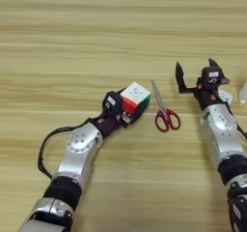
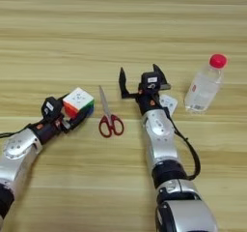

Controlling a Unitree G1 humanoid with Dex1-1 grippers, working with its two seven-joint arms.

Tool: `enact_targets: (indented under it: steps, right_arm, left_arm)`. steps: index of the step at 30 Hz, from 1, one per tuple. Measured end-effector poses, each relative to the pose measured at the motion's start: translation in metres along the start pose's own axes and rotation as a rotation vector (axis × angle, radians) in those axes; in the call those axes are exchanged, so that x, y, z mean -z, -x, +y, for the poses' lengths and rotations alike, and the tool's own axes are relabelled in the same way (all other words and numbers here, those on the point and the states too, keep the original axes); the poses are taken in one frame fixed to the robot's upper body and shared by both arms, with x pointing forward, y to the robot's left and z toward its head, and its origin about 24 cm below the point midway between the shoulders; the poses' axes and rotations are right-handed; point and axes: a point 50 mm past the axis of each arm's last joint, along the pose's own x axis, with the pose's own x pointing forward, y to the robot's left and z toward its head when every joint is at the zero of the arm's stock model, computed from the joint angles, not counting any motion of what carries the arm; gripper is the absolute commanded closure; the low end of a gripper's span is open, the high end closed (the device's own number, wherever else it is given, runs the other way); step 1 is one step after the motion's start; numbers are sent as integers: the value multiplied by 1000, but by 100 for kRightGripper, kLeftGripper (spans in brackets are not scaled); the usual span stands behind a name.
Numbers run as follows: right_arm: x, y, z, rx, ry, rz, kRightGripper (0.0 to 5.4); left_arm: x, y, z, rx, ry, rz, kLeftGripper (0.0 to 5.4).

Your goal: Move the objects on the table

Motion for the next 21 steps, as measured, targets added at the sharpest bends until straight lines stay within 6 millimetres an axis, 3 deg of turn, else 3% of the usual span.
enact_targets:
  steps: [7,12,21]
  right_arm:
    - [0,0,0,1,0,1,0]
    - [2,1,0,1,-1,9,0]
    - [2,1,0,1,-1,9,0]
  left_arm:
    - [-14,0,11,-93,-18,-64,213]
    - [-5,12,43,-310,-32,8,213]
    - [4,12,50,-380,-22,59,213]
